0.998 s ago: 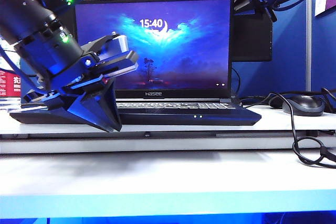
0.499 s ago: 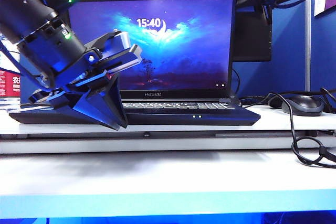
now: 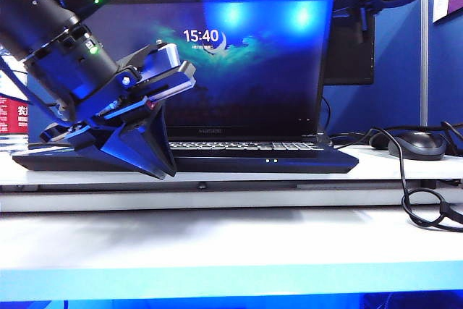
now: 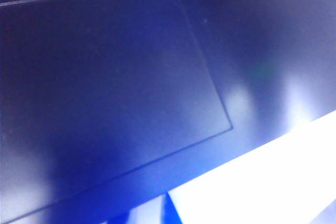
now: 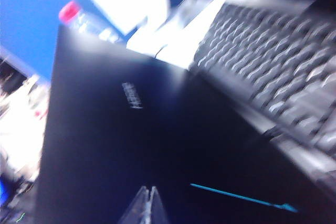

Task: Close the lid of the black laptop.

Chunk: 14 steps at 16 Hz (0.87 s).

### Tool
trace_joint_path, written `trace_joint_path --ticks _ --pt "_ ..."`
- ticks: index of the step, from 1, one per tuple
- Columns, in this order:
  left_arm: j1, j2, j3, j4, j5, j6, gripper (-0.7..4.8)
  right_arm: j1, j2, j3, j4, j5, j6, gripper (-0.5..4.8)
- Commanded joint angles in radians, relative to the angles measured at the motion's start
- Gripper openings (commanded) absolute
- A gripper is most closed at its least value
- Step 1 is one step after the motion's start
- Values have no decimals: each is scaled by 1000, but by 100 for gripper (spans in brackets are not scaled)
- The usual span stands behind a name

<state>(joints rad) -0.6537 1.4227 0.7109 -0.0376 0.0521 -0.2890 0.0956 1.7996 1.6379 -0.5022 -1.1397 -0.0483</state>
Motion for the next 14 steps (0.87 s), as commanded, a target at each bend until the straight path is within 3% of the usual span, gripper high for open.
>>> trace_joint_path --ticks 1,11,13,14 --pt "6 -6 11 100 -23 1 71 64 -6 1 -184 23 -146 -1" --pt "6 -6 11 99 -10 3 71 169 -6 -1 -342 133 -214 -1" --pt "6 -6 11 99 32 4 71 169 -6 -1 -363 152 -214 -1" --pt "6 -6 11 100 129 23 71 169 -6 -1 -366 191 -214 -1"
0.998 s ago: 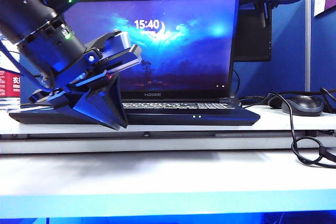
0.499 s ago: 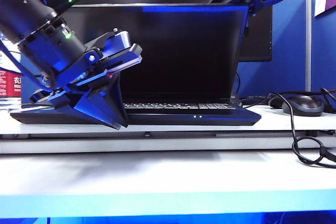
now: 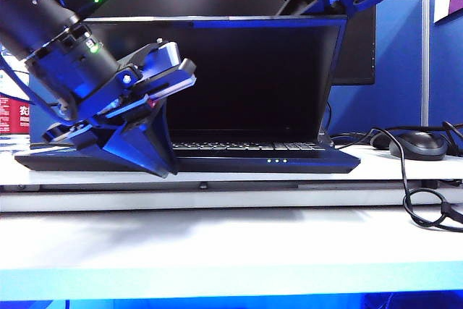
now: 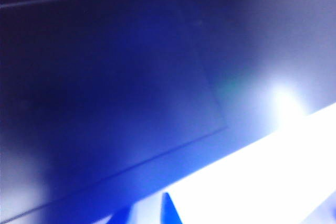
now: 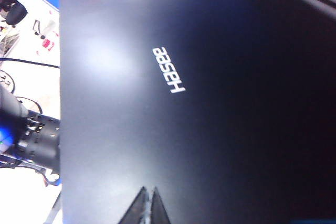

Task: Close the lid of the black laptop.

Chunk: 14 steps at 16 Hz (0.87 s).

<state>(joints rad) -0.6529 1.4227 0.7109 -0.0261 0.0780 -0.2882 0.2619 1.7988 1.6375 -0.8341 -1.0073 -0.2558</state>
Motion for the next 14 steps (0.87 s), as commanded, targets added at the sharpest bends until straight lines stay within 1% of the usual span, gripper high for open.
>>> trace_joint_path --ticks 1,2,3,4,5,7,8,9,10,11,12,13,14 --pt "4 -6 11 88 165 35 71 3 -5 -1 -38 70 -7 -1" --pt "3 -6 11 89 226 49 71 3 -5 -1 -37 71 -7 -1" --pt "3 -6 11 97 358 78 70 3 -5 -1 -41 70 -7 -1" --pt "3 -6 12 102 439 97 71 3 -5 -1 -45 70 -7 -1" --pt "2 -6 11 114 577 118 71 3 -5 -1 -50 71 -7 -1" --pt "1 -7 11 187 776 108 71 3 -5 -1 -57 90 -7 -1" --pt "1 -8 11 251 879 77 71 3 -5 -1 -63 94 -7 -1" --pt "1 -9 11 364 994 9 71 3 -5 -1 -72 93 -7 -1" --pt "1 -10 11 457 1063 -53 70 3 -5 -1 -79 93 -7 -1" --pt "1 -11 12 583 1127 -142 70 3 -5 -1 -84 93 -7 -1" --pt "2 -13 12 763 1141 -283 70 3 -5 -1 -87 93 -7 -1" --pt "3 -13 12 925 1139 -395 70 3 -5 -1 -90 93 -7 -1" --pt "3 -13 14 1106 1130 -531 70 3 -4 -1 -98 94 -7 -1"
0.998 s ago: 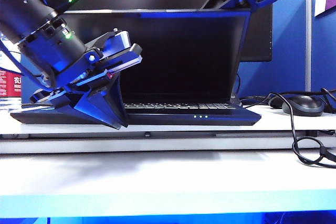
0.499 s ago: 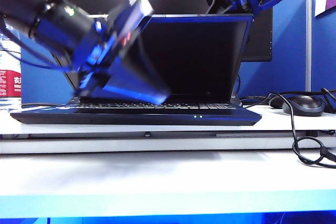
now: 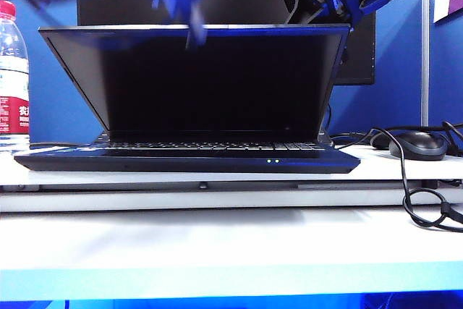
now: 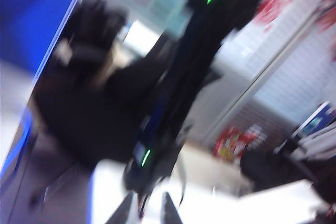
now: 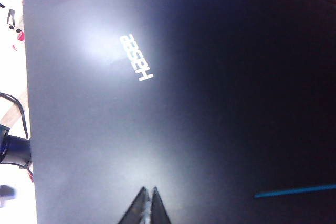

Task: Close the lid of the black laptop.

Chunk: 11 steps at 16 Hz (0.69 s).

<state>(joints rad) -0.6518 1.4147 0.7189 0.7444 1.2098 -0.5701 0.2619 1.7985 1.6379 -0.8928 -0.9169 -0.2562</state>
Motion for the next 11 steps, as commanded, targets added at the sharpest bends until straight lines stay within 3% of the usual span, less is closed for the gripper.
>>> trace_joint_path --ticks 1,2,3,4,5,7,8,9,11 --pt "12 -6 34 499 -21 -383 69 3 -3 -1 -53 19 -8 -1" --pt "37 -7 77 586 -36 -478 69 3 -3 -1 -61 48 -10 -1" --pt "55 -7 133 603 -44 -519 69 10 -3 -1 -69 51 -14 -1" --pt "81 -11 190 584 -43 -521 69 14 -3 -1 -72 51 -16 -1" --pt "116 -11 247 502 -44 -464 67 28 -3 -1 -73 52 -17 -1" --pt "193 -12 316 185 -90 -256 66 53 -3 -1 -71 61 -18 -1" --pt "237 -13 344 -105 -202 -71 66 70 -3 -1 -71 78 -18 -1" --pt "266 -13 364 -320 -334 58 66 83 -3 -1 -71 109 -18 -1" --pt "288 -13 372 -600 -649 221 66 98 -3 -1 -67 138 -17 -1"
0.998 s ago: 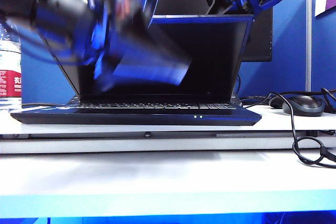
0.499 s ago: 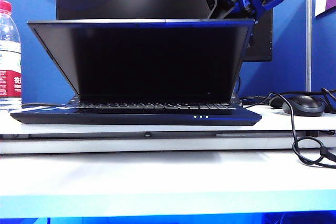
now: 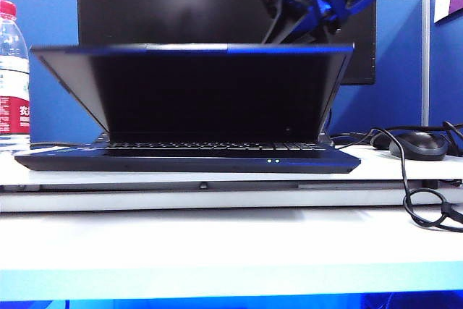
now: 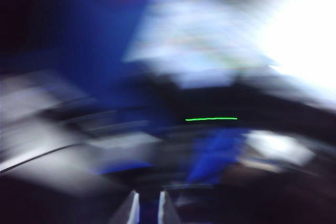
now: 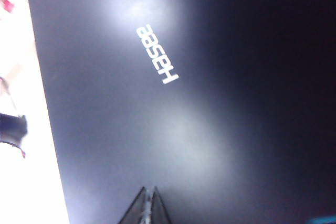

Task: Close the lid of the black laptop.

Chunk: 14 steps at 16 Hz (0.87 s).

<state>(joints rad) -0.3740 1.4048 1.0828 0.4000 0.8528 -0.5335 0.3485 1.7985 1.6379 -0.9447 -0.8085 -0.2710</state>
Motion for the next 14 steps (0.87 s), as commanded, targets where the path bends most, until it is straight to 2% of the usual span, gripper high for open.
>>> trace_joint_path --ticks 1,3,7,14 --pt "10 -2 8 -341 -422 245 66 12 -3 -1 -12 31 -2 -1" --pt "8 -2 7 -411 -502 300 66 14 -3 -1 -11 33 -2 -1" --pt "8 0 5 -634 -701 334 66 14 -3 -1 -17 33 -2 -1" --pt "8 0 4 -799 -700 367 66 14 -3 -1 -27 33 -2 -1"
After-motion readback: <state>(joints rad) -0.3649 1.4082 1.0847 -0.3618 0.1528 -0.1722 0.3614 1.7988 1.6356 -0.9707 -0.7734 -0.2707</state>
